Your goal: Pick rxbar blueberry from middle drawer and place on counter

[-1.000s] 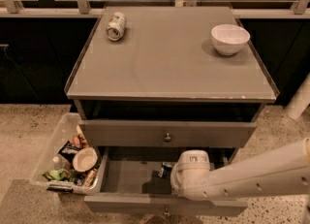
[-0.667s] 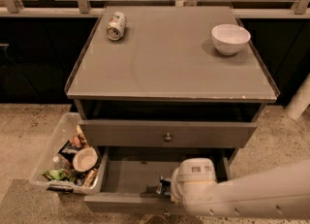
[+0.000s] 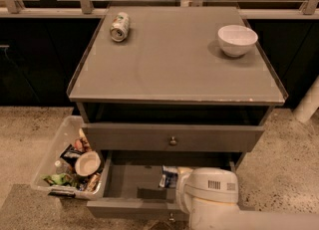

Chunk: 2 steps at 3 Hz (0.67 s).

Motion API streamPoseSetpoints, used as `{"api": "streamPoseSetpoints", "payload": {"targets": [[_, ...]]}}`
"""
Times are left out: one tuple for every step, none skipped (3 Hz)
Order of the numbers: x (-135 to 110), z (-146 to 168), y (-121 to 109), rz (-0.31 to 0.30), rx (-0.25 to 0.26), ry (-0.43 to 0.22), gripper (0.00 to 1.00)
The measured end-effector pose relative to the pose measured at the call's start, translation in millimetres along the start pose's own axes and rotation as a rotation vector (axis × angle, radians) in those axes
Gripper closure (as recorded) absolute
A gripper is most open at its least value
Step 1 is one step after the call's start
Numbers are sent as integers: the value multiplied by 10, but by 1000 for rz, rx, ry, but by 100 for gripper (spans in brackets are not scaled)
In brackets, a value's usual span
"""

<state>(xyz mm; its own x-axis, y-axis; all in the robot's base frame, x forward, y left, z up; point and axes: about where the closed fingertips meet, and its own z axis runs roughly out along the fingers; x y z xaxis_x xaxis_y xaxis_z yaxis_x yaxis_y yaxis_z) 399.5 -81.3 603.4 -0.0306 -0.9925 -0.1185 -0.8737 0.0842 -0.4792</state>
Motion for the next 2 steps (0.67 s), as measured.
{"api": "streamPoseSetpoints", "payload": {"targets": [[-22,-235,-121,-26,39,10,100],[-22,-236,-122,-26,39,10,100]]}}
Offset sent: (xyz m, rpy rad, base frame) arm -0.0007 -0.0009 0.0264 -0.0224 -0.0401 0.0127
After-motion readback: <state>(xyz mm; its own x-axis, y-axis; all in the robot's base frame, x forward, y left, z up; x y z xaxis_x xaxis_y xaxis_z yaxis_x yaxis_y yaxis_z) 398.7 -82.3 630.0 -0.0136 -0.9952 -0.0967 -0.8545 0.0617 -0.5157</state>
